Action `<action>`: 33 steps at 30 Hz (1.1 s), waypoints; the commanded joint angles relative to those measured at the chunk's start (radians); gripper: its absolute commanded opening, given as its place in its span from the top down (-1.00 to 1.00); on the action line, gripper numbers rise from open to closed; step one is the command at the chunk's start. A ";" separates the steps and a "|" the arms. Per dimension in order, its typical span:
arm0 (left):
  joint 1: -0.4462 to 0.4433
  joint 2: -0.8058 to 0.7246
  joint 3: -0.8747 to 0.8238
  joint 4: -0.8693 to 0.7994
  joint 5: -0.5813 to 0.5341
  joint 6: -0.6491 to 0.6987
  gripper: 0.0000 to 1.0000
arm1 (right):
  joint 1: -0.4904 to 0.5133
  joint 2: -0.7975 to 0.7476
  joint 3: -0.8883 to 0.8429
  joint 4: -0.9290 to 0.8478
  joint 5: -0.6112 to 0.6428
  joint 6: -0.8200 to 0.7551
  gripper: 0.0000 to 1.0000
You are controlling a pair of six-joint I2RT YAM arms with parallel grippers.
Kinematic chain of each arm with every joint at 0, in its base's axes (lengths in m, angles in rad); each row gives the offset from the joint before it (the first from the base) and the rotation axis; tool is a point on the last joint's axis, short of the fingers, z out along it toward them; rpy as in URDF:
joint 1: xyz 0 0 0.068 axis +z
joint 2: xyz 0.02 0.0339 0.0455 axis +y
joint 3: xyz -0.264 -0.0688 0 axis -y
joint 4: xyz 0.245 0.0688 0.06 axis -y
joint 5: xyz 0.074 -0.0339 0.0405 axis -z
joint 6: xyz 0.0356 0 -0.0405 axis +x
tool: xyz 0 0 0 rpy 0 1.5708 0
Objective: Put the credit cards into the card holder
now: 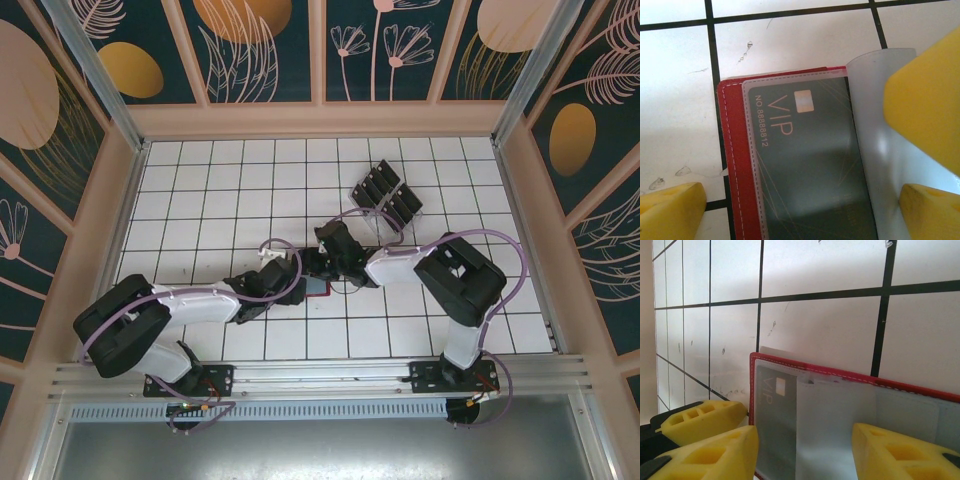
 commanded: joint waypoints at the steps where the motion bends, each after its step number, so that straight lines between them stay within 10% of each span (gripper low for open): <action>1: -0.003 -0.005 -0.005 -0.030 -0.051 -0.006 -0.97 | -0.025 -0.069 -0.029 -0.011 0.006 0.002 -0.05; 33: -0.003 -0.019 -0.024 -0.010 -0.033 -0.017 -0.97 | -0.014 -0.003 -0.032 -0.012 0.011 0.009 -0.06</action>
